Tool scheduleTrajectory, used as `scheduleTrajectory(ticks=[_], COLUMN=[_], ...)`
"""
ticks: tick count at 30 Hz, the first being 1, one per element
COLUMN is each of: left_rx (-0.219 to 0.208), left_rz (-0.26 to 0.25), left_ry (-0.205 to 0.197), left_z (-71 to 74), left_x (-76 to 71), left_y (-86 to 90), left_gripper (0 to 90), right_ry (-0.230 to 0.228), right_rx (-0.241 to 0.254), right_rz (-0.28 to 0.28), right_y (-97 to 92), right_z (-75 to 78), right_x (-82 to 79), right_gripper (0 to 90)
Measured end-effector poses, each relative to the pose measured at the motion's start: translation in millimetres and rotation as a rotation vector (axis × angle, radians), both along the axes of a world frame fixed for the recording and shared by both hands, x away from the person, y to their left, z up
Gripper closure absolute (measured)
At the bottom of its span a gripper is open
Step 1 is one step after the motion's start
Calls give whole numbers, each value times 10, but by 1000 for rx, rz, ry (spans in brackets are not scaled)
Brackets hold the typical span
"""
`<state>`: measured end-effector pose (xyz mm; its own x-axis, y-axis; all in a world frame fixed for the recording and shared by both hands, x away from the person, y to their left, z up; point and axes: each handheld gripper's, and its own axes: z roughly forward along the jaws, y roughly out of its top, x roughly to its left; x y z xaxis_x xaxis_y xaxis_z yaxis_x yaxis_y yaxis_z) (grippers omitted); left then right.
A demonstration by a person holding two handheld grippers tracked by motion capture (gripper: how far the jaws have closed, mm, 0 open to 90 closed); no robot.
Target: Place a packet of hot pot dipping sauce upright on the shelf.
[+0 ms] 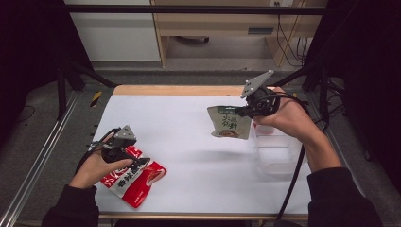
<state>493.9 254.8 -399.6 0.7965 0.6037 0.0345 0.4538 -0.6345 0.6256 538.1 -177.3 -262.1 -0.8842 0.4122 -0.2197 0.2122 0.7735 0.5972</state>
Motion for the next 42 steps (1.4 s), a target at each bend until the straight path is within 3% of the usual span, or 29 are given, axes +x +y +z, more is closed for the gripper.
scheduleTrajectory(ticks=[10, 17, 28, 42], left_rx=[5, 10, 9, -6], left_rz=[5, 2, 7, 13], left_ry=[10, 15, 20, -11], left_z=[-43, -54, -77, -130], left_x=[19, 22, 26, 1], left_y=[25, 18, 23, -31], left_gripper=[119, 117, 112, 112], right_ry=[-12, -56, -76, -89], right_rx=[36, 42, 64, 82], right_rz=[-37, -55, -66, -126], right_y=[-206, -354, -568, -886], right_z=[100, 197, 171, 146], right_x=[83, 110, 107, 119], right_gripper=[900, 900, 900, 900])
